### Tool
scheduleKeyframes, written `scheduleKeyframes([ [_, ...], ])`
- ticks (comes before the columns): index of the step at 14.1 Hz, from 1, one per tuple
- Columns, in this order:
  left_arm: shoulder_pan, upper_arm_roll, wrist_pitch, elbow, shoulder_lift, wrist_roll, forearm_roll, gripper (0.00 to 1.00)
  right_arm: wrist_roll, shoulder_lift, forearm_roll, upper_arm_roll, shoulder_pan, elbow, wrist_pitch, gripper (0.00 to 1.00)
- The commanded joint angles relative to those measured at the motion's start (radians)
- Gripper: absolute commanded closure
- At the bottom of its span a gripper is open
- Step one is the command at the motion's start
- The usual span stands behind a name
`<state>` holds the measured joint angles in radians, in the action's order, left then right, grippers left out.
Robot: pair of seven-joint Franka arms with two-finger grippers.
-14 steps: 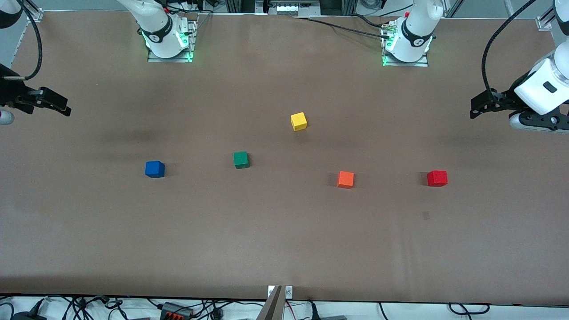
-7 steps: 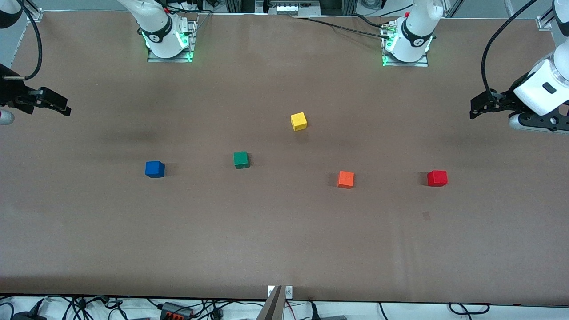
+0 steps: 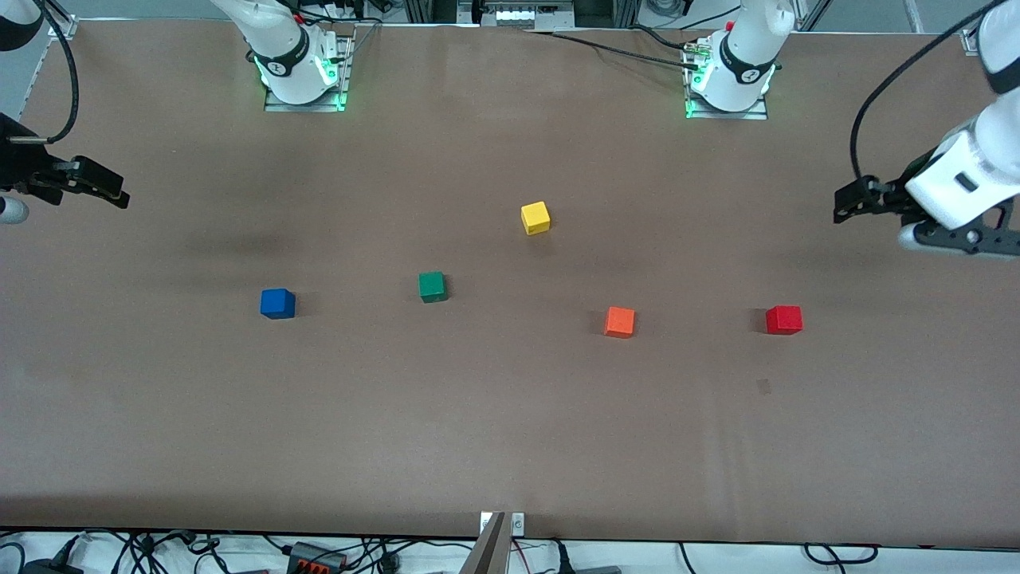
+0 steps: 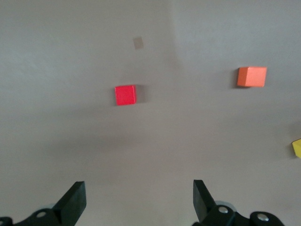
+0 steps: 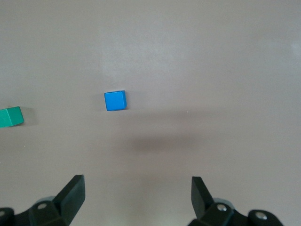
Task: Pass red block to right arm, stack on blue
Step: 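Move the left gripper toward the red cube, then lower the left gripper onto the red cube and close it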
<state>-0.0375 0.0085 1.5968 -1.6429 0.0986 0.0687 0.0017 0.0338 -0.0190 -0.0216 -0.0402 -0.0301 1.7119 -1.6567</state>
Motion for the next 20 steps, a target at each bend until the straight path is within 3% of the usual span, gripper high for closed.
scheduleKeyframes([
  [1,0.007,0.008,-0.017,0.038,0.113,0.020,-0.003,0.00,0.009,-0.001,-0.004,0.008,-0.002,-0.009,0.005,0.00],
  [6,0.044,0.008,0.171,0.017,0.294,0.045,0.003,0.00,0.008,0.025,0.003,0.010,0.010,-0.008,0.009,0.00],
  [8,0.079,0.008,0.277,-0.009,0.343,0.138,0.003,0.00,0.008,0.040,0.005,0.010,0.039,-0.008,0.008,0.00],
  [10,0.099,0.008,0.424,-0.076,0.355,0.250,0.003,0.00,0.005,0.053,0.005,0.010,0.062,-0.008,0.011,0.00],
  [15,0.108,0.008,0.655,-0.254,0.355,0.170,-0.014,0.00,0.000,0.076,0.005,0.006,0.072,-0.005,0.015,0.00],
  [20,0.110,0.007,0.842,-0.285,0.449,0.137,-0.014,0.00,0.000,0.088,0.005,0.006,0.072,-0.005,0.038,0.00],
])
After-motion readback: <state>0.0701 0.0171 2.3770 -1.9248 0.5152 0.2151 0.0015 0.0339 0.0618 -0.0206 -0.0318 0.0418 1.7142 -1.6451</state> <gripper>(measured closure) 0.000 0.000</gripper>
